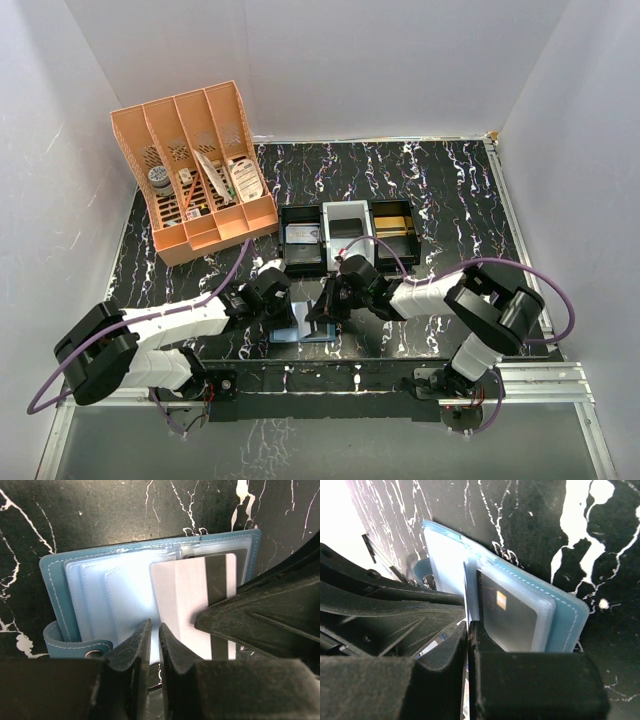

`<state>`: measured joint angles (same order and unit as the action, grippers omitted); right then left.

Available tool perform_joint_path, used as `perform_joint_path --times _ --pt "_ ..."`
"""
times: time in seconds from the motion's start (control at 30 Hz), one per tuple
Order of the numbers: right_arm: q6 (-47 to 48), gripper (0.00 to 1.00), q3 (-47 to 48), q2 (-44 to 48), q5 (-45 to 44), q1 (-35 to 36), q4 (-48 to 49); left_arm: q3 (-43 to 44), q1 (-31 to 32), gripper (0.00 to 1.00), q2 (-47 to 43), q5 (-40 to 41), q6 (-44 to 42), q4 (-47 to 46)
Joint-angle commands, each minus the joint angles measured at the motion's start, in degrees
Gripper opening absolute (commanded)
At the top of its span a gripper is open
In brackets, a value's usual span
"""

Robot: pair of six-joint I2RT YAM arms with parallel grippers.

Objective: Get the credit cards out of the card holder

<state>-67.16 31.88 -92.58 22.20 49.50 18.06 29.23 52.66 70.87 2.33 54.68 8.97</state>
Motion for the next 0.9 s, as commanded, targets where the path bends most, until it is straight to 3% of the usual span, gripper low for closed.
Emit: perform_joint_path --times 0.0,0.33,0.47,0.67,0.87 --pt "3.52 0.0 3.95 4.4 -4.13 0.19 -6.08 0.86 0.13 0.13 -2.04 3.25 0.24 6.17" --pt "6.04 0.0 3.75 12.95 -10.62 -0.36 -12.15 3.1 0.07 0.23 -7.19 6.08 0.88 9.56" --pt "6.03 0.0 3.1 16.83 -14.07 -0.56 -13.61 5.2 0.07 0.29 -8.39 4.15 -1.66 6.3" --pt "5.93 0.0 2.32 23.36 -22.64 -0.67 -17.86 7.84 0.07 0.34 -3.52 -2.48 -4.92 0.2" --pt "7.13 0.0 0.48 30.25 -30.41 -0.64 -17.51 3.79 -0.17 0.33 2.23 -2.1 -2.78 -1.46"
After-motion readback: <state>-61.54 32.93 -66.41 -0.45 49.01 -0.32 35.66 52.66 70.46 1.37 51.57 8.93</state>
